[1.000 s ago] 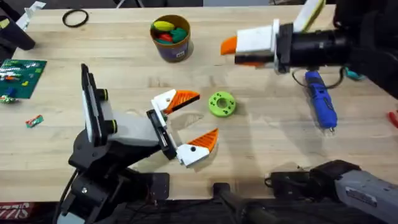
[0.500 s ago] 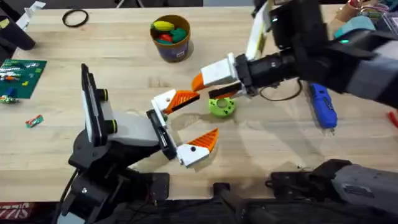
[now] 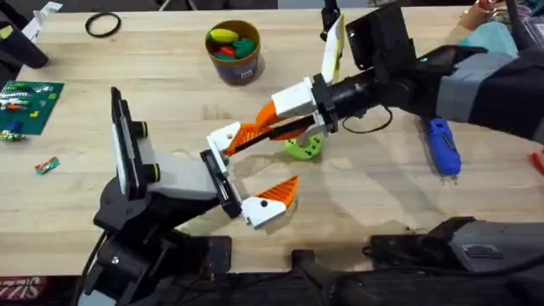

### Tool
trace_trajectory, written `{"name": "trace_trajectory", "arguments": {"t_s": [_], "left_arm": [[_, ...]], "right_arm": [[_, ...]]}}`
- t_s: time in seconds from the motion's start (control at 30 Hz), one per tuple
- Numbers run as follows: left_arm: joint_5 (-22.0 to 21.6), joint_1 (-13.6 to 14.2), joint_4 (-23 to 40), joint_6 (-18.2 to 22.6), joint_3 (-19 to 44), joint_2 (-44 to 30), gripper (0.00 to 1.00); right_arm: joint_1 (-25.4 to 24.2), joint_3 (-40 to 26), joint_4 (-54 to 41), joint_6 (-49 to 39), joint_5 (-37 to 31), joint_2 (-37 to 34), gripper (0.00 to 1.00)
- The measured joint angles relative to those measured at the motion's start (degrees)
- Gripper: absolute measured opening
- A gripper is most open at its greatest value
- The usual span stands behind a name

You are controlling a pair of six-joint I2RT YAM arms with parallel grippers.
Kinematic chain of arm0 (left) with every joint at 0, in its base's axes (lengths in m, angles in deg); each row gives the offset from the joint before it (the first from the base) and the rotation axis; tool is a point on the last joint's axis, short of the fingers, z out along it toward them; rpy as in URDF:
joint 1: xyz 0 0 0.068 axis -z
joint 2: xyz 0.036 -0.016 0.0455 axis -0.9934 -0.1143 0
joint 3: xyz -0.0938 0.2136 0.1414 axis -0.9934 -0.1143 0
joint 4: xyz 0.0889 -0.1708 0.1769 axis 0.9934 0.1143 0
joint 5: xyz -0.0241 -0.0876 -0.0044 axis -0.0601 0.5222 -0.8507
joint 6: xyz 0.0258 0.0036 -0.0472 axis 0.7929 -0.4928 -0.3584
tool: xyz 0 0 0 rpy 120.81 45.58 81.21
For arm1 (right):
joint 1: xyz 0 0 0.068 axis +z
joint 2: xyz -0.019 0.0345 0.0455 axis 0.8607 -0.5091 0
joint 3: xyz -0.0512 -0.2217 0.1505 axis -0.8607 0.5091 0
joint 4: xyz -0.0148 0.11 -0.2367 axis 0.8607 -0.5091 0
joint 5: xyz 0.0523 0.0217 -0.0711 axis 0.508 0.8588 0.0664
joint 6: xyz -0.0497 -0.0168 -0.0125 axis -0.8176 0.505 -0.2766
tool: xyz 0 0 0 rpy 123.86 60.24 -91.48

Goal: Pick up the gripper from the table and insert it into the empty holder that is missing its gripper. Then pick up a screw, insert it into the mounting hole, and use the screwdriver to tighten it. Finally, clean up the table by picking up the vegetable and placing it into the bucket.

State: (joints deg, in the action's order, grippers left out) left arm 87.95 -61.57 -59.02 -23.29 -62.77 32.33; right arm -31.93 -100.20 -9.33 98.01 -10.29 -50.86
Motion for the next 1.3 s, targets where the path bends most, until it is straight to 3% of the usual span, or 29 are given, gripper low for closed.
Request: {"name": "trace_trajectory", "arguments": {"t_s": [0.13,0.37,0.67,0.8,0.93,1.3], "left_arm": [[0.0,0.0,0.0,0.0,0.0,0.0,0.988],[0.0,0.0,0.0,0.0,0.0,0.0,0.986],[0.0,0.0,0.0,0.0,0.0,0.0,0.986],[0.0,0.0,0.0,0.0,0.0,0.0,0.986],[-0.1,0.0,0.0,-0.1,0.0,0.0,0.988],[-1.1,-0.2,0.0,0.2,0.0,0.0,0.986]], "right_arm": [[0.4,0.0,0.0,0.3,1.2,-0.1,0.57],[1.4,0.0,1.5,0.4,2.7,-2.9,0.562],[1.4,0.0,3.4,0.5,3.3,-4.0,0.467],[1.4,0.0,3.6,0.5,3.4,-4.0,0.294],[1.4,0.0,4.1,0.9,4.7,-4.0,0.031],[2.2,0.0,7.4,2.7,4.7,-4.0,0.008]]}}
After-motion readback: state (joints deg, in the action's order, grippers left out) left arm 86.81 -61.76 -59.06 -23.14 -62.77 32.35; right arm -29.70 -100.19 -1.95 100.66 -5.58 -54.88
